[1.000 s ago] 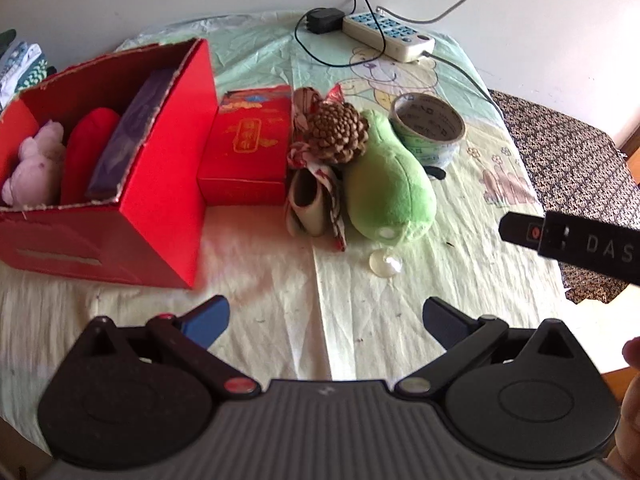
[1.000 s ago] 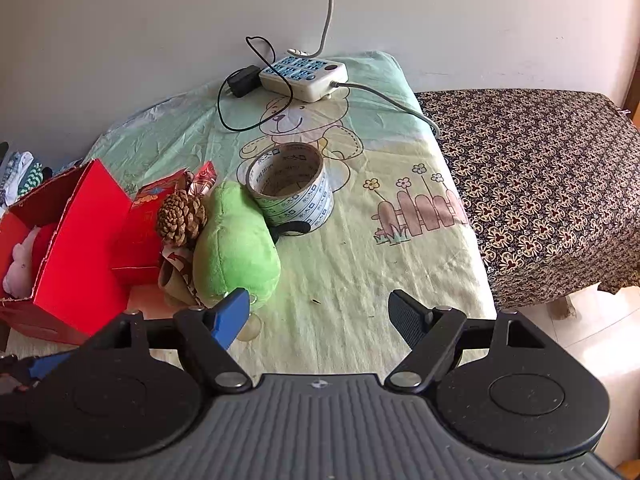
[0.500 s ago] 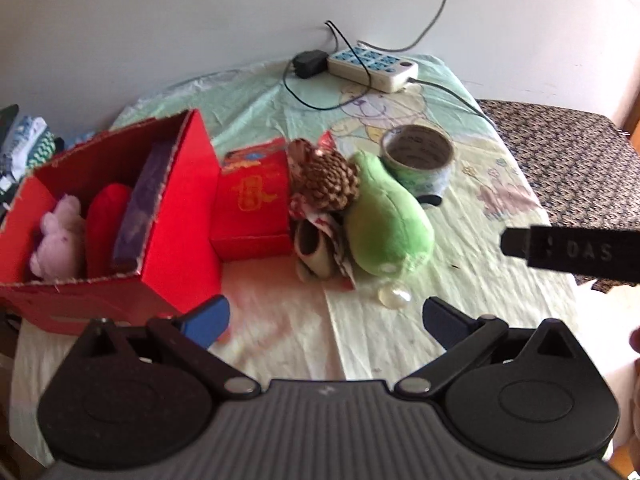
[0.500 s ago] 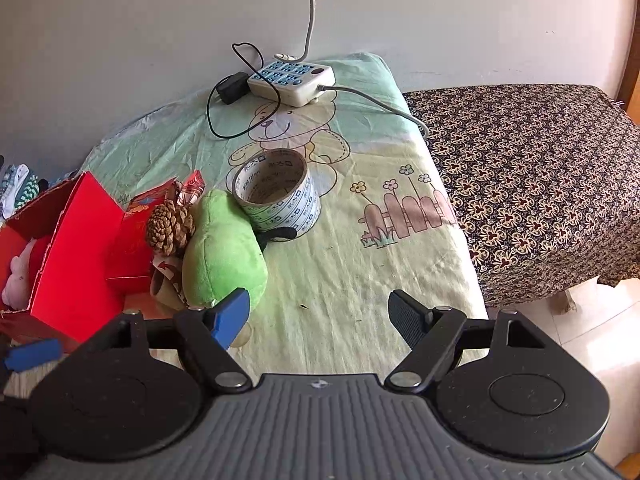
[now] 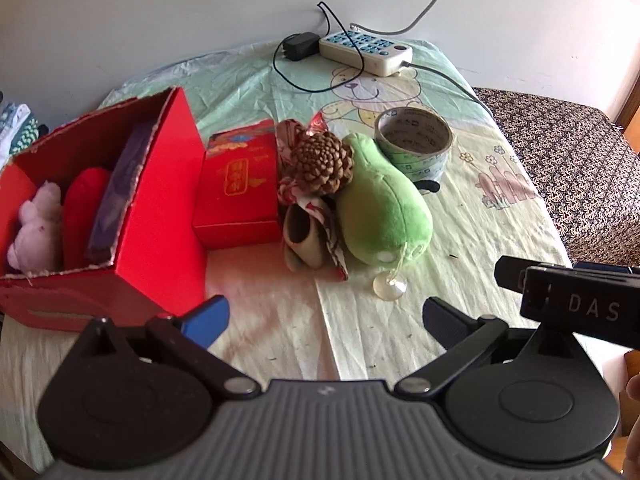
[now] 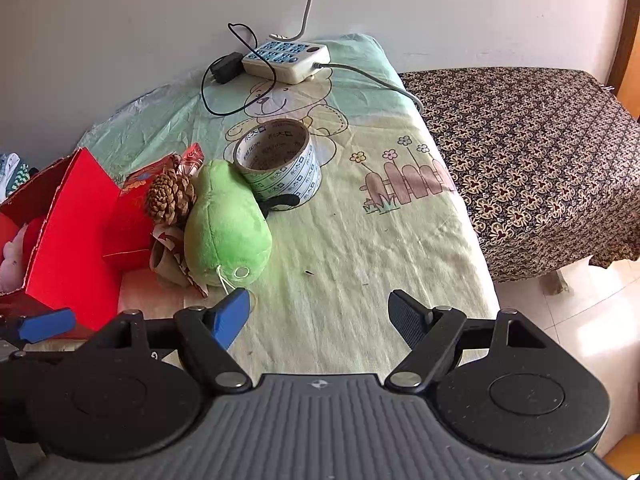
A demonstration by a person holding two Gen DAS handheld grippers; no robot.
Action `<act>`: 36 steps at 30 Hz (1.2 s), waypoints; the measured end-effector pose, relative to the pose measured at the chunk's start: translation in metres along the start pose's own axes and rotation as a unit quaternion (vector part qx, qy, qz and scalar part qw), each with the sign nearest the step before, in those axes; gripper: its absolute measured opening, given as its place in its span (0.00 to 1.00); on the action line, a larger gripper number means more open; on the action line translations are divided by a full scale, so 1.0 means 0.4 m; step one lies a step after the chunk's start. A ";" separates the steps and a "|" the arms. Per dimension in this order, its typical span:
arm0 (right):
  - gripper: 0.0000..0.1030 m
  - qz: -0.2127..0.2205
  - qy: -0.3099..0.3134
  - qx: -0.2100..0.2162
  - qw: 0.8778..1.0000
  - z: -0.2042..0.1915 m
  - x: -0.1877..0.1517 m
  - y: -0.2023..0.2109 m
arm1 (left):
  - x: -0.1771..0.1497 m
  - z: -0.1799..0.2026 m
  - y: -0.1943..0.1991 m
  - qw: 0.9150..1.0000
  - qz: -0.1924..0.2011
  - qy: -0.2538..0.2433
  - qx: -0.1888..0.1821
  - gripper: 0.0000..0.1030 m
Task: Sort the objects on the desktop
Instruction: 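Move the right tool toward the clear packing-tape roll, then grasp the rim of the clear tape roll with the right tool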
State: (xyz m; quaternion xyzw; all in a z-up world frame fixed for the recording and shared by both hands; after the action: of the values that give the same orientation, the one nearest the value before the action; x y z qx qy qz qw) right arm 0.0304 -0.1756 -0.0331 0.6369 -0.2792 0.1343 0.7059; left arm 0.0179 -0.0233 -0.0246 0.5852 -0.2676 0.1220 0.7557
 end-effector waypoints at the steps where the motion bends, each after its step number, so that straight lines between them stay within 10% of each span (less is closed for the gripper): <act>1: 0.77 0.002 -0.003 -0.005 1.000 -0.002 0.001 0.004 | -0.001 -0.001 0.002 1.000 -0.001 -0.004 0.001 1.00; 26: 0.76 0.000 -0.037 -0.081 0.996 -0.058 -0.026 0.018 | 0.021 -0.056 -0.036 0.997 -0.020 -0.049 -0.058 0.99; 36: 0.73 0.006 -0.027 -0.052 0.998 -0.017 0.109 -0.034 | 0.099 0.033 -0.055 0.993 0.027 -0.101 -0.062 0.99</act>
State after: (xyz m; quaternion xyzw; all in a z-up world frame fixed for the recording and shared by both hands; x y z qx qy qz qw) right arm 0.0743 -0.1785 -0.0198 0.6013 -0.3088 0.1066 0.7292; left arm 0.0581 -0.0473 -0.0188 0.5393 -0.3653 0.0657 0.7559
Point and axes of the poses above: each gripper's, at about its wrist camera, not at the fingertips, and y roughly against the way its jaws point, z to its right, x to its top, the point moved 2 cm from there along -y, roughly the way its jaws point, and after that the axes turned 15 degrees about -x, right-handed, at the moved point
